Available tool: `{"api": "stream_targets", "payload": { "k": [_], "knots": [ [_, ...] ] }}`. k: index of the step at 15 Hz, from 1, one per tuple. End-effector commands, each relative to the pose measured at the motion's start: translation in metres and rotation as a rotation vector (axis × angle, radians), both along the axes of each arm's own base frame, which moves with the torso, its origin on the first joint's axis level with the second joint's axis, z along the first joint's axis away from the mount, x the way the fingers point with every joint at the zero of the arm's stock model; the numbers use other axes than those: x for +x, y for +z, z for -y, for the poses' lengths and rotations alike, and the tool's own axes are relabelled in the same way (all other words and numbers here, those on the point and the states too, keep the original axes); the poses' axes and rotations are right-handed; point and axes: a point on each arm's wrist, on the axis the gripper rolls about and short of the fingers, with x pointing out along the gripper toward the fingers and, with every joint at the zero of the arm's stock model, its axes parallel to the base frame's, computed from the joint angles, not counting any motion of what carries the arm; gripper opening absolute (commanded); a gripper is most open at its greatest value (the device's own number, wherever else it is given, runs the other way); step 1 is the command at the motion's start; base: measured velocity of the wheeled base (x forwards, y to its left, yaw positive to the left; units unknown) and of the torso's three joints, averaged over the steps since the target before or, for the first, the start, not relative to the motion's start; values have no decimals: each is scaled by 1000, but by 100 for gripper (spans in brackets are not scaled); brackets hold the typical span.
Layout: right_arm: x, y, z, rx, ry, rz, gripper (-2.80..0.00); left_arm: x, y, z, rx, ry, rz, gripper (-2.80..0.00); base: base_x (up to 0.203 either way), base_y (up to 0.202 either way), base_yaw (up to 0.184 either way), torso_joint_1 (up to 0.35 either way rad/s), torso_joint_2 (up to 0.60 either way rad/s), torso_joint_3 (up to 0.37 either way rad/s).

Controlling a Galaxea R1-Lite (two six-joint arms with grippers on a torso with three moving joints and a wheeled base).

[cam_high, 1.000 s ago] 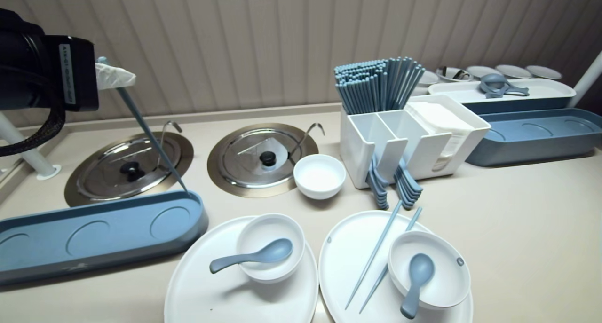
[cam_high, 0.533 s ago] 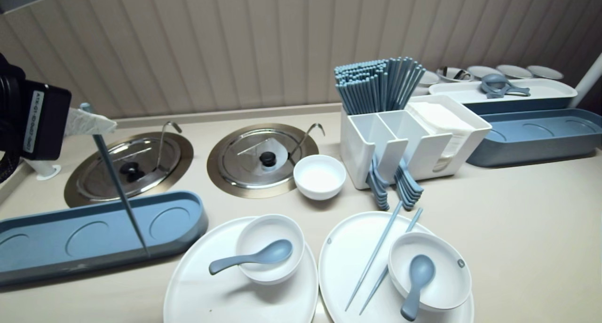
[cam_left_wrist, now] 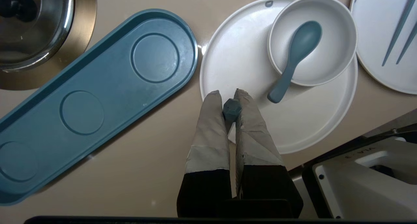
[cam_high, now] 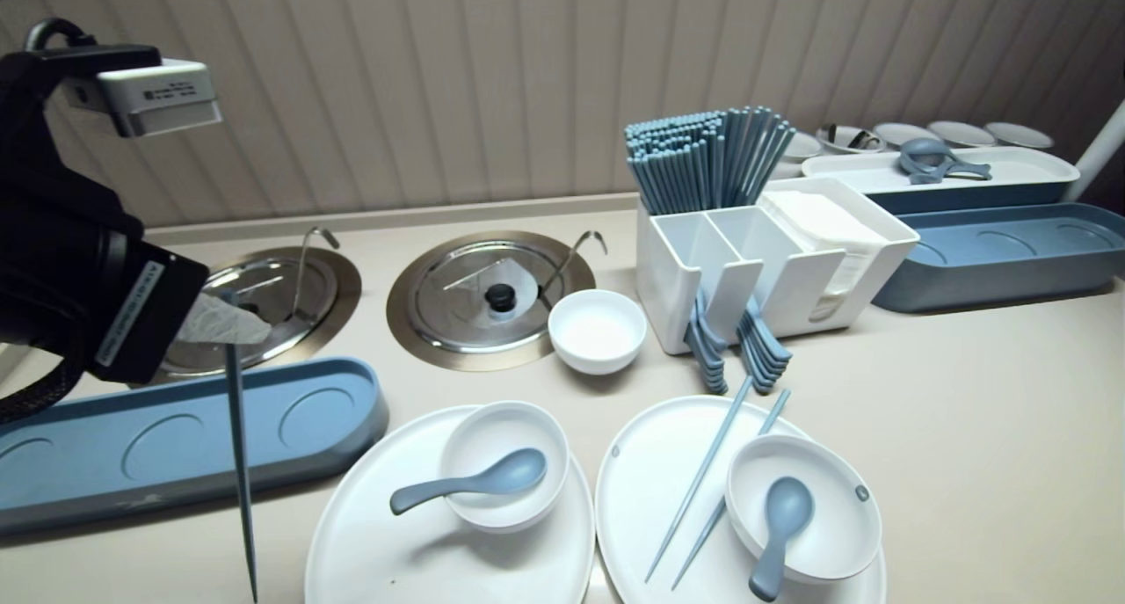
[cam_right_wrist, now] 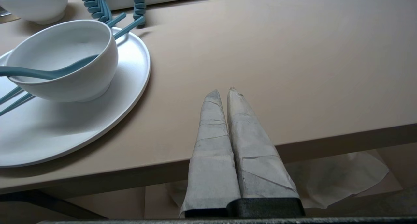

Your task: Pick the chopsticks and place it on the plate

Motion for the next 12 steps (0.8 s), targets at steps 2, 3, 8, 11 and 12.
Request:
{"api": "stream_targets", "payload": {
  "k": [2,3,8,11,12],
  "knots": [
    [0,0,0,0,0,0,-280,32,-22,19,58,1,-107,-280,0,0,0,0,0,0],
    [0,0,0,0,0,1,-280,39,-28,23,72,2,-132,-280,0,0,0,0,0,0],
    [0,0,0,0,0,1,-280,72,-57,43,110,28,-234,-280,0,0,0,0,0,0],
    [0,0,0,0,0,0,-280,88,-62,52,44,80,-201,-280,0,0,0,0,0,0],
    [0,0,0,0,0,1,-280,91,-62,54,25,92,-188,-280,0,0,0,0,0,0]
  ]
}}
